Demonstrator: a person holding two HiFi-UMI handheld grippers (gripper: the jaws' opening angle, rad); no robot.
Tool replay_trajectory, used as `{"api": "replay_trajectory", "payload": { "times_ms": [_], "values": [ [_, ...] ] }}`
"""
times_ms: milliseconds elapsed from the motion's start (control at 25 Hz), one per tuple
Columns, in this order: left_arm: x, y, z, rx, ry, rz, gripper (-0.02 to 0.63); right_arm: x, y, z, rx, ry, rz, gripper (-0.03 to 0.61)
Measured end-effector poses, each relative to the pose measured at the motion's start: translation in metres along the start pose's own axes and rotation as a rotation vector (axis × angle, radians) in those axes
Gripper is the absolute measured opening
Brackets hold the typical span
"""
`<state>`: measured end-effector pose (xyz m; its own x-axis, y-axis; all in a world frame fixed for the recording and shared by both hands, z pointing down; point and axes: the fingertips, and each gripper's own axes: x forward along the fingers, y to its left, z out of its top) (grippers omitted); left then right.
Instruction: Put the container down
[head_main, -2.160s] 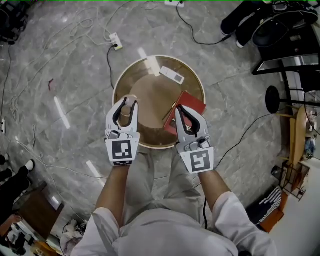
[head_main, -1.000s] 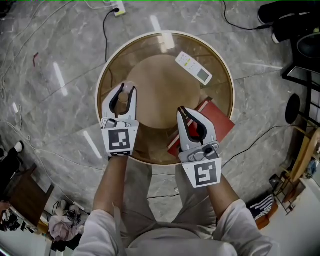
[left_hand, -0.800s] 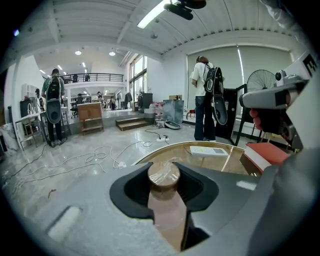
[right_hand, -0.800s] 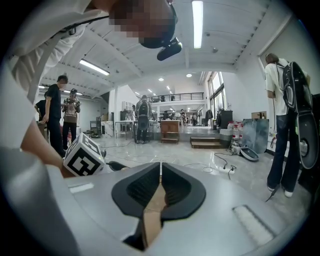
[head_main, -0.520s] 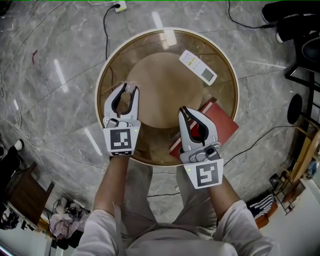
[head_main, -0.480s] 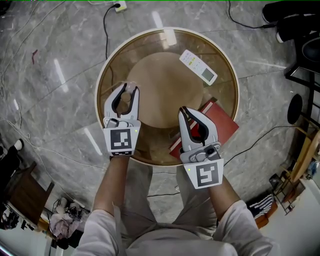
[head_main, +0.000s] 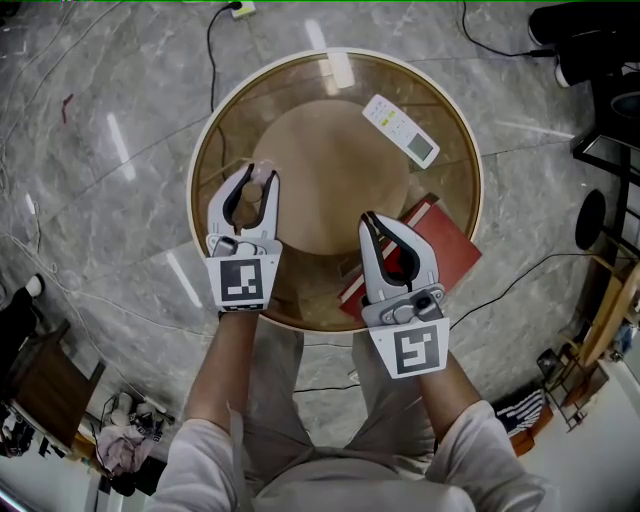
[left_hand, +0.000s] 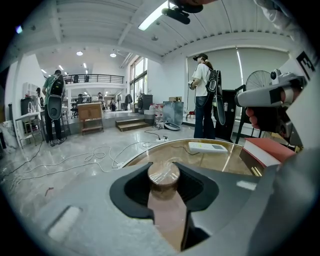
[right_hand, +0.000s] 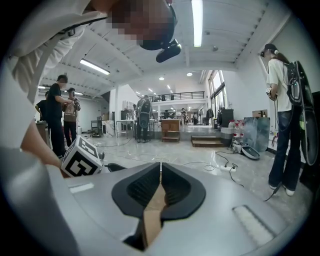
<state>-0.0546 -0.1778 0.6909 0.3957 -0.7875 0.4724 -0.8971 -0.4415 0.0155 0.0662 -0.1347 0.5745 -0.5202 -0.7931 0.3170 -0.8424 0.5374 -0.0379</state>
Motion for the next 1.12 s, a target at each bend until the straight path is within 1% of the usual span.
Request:
{"api": "replay_trajectory", "payload": {
  "times_ms": [400, 640, 760, 840, 960, 1120],
  "values": [
    [-0.001, -0.001, -0.002, 0.016, -0.01, 0.003, 0.132, -0.002, 0.004, -0.003, -0.007, -0.005, 0.006, 0.011],
    [-0.001, -0.003, -0.001, 0.02, -0.009, -0.02, 0.135, -0.004, 0.005, 0.0, -0.011, -0.01, -0.001, 0.009],
    [-0.003, -0.004, -0.001, 0.037, -0.008, -0.031, 0.163, -0.005, 0.008, 0.002, -0.013, -0.015, -0.001, 0.008],
    [-0.006, -0.005, 0.003, 0.046, -0.024, -0.029, 0.178, -0.006, 0.009, 0.003, -0.015, -0.019, -0.001, 0.008],
    [-0.013, -0.006, 0.014, 0.065, -0.047, -0.031, 0.183, -0.008, 0.011, 0.004, -0.02, -0.016, 0.0, 0.008],
    [-0.028, -0.003, 0.026, 0.06, -0.072, -0.023, 0.184, -0.011, 0.017, 0.012, -0.024, -0.02, 0.0, 0.008]
  ]
}}
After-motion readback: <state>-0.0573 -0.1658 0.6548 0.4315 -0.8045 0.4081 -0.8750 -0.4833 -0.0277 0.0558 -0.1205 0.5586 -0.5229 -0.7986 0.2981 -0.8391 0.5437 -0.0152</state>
